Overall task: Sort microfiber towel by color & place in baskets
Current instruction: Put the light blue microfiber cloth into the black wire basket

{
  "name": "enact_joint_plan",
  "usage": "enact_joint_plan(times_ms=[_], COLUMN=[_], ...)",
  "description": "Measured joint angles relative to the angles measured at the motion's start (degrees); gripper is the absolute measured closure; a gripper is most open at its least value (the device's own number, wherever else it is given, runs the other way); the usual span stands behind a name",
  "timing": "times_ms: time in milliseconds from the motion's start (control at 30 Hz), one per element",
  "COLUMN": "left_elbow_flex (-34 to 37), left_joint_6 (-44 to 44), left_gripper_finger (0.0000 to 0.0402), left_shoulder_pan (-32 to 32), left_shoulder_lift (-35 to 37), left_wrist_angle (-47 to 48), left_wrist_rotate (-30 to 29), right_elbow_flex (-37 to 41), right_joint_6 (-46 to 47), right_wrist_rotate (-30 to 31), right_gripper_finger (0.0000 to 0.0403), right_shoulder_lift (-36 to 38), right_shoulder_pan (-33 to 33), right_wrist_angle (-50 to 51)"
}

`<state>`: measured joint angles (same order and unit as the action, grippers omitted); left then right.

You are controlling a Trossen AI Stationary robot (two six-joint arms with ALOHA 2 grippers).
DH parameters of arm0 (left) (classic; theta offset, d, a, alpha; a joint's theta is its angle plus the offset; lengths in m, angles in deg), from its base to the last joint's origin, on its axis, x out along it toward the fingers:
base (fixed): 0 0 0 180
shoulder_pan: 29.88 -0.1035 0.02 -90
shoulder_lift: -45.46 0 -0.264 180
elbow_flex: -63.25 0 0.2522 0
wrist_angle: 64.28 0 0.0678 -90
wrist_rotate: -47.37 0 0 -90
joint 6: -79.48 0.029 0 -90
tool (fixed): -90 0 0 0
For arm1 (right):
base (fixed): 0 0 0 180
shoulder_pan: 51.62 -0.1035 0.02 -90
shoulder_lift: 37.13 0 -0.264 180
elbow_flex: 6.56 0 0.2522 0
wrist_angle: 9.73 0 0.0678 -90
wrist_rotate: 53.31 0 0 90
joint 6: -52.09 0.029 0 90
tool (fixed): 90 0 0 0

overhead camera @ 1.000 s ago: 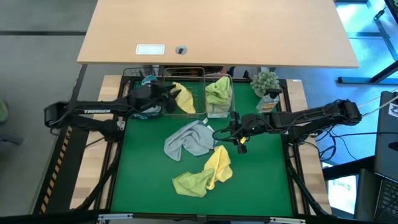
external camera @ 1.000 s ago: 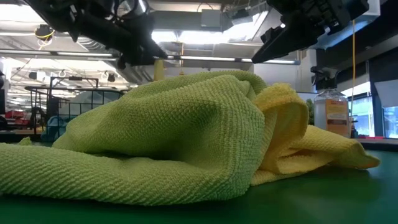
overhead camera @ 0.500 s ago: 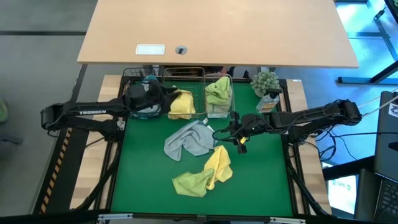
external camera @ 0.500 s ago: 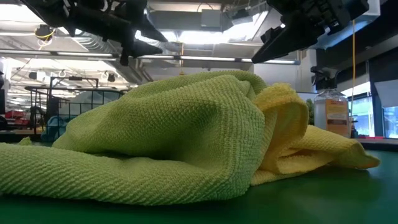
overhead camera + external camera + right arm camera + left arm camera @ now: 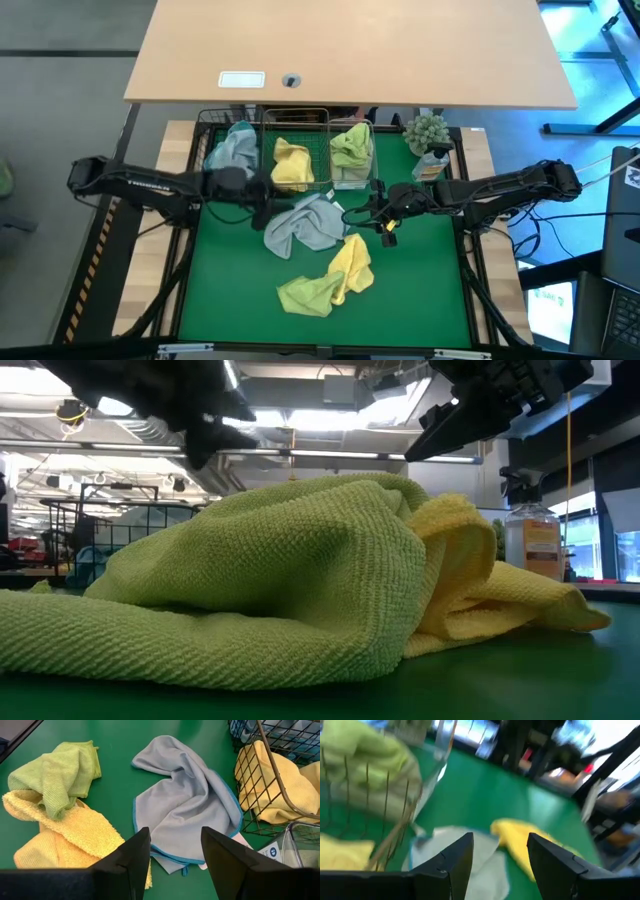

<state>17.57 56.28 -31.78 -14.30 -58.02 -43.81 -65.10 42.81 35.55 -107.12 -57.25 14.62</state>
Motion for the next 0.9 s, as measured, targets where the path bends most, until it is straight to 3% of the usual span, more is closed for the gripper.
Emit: enact_joint_plan(times_ms=[400,900], left_elbow_flex=[0.00,0.00], left_joint_6=[-0.11,-4.25], left_gripper_finger=[0.0221,0.0221], left_shoulder_pan=[11.64,12.55], left_shoulder_lift=[-10.25,-27.19], left_wrist_angle=[4.90,3.91], left_wrist_rotate=[-19.03,-23.82], right_elbow_flex=[0.00,0.00], right_joint_6=[0.00,0.00], right_wrist_rotate=[0.00,0.00], right_gripper_finger=[0.0226,0.0226], right_shoulder_lift=[-0.02,0.00], right_shoulder_pan=[0.02,0.00], right_wrist_angle=[-0.07,-0.07])
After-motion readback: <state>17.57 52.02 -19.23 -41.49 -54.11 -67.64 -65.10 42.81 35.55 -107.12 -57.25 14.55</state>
